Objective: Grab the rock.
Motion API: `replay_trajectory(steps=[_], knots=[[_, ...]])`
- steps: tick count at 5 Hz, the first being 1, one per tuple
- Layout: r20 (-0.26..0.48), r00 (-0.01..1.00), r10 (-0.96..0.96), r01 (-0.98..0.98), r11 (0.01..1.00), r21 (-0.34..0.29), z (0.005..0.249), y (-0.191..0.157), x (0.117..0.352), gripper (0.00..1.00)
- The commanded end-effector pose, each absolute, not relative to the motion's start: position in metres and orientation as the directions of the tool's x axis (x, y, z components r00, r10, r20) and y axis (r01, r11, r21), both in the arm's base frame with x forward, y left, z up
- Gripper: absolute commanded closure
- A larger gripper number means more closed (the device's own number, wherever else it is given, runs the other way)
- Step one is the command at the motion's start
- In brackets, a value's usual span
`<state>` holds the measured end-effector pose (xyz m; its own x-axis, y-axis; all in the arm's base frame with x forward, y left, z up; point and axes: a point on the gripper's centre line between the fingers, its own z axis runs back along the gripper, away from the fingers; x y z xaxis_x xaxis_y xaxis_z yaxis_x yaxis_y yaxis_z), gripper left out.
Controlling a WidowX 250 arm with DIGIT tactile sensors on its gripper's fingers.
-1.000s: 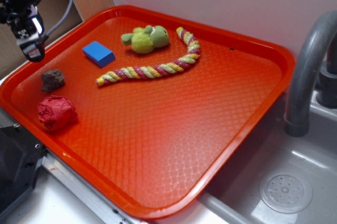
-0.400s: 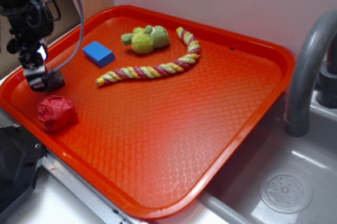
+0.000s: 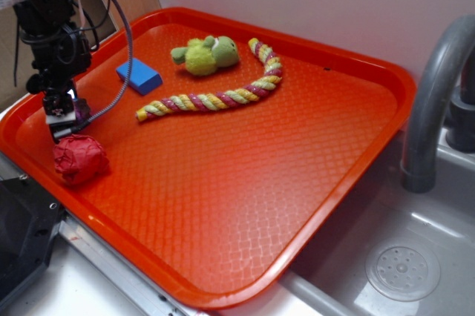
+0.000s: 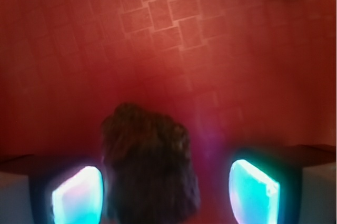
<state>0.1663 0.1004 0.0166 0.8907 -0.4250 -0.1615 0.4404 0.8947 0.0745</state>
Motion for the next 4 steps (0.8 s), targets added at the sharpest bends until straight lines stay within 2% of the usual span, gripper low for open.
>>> replay_trajectory(steps=[1,2,3,4], knots=[[-0.13,0.88,-0.457,0.465,0.884,0.042,0.016,0.1,0.168,1.0],[-0.13,0.885,-0.447,0.457,0.887,0.061,0.02,0.103,0.169,1.0],[-0.158,0.954,-0.256,0.285,0.937,0.203,0.07,0.085,0.178,1.0],[-0.077,0.994,-0.079,0.093,0.974,0.207,0.12,0.054,0.185,1.0]])
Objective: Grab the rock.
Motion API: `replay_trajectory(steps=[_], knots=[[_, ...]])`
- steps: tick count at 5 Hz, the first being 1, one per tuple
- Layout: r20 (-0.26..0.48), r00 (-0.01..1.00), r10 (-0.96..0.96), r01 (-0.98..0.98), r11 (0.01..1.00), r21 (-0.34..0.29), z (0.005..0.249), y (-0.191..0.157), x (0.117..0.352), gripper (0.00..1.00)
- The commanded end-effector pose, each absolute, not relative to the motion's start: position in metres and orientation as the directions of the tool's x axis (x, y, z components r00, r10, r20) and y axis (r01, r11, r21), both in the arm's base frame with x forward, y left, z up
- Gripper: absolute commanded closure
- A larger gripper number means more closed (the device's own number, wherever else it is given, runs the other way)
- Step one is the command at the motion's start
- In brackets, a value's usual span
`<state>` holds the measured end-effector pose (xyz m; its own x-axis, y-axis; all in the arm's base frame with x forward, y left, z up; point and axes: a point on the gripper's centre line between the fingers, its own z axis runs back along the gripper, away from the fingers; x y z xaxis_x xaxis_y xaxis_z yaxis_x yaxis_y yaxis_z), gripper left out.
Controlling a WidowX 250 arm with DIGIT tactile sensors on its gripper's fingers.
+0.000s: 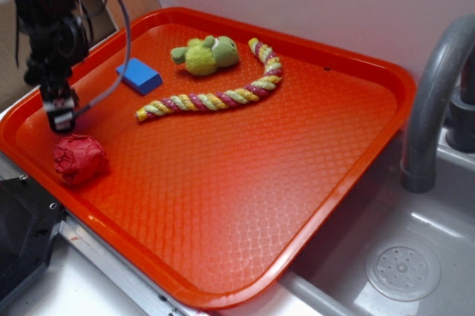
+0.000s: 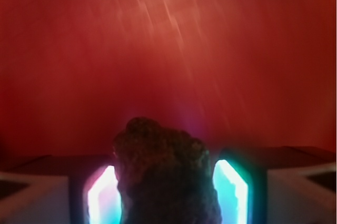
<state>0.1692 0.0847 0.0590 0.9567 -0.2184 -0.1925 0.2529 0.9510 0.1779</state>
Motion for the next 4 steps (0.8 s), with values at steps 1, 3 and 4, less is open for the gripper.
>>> replay_trajectory(steps=[1,3,4], knots=[[-0.027,0.998,0.058,-0.056,0.996,0.07,0.173,0.03,0.187,1.0],[0.07,0.997,0.04,-0.039,0.999,-0.019,0.231,-0.022,0.182,1.0],[0.143,0.981,-0.132,0.134,0.991,-0.007,0.225,-0.018,0.187,1.0]])
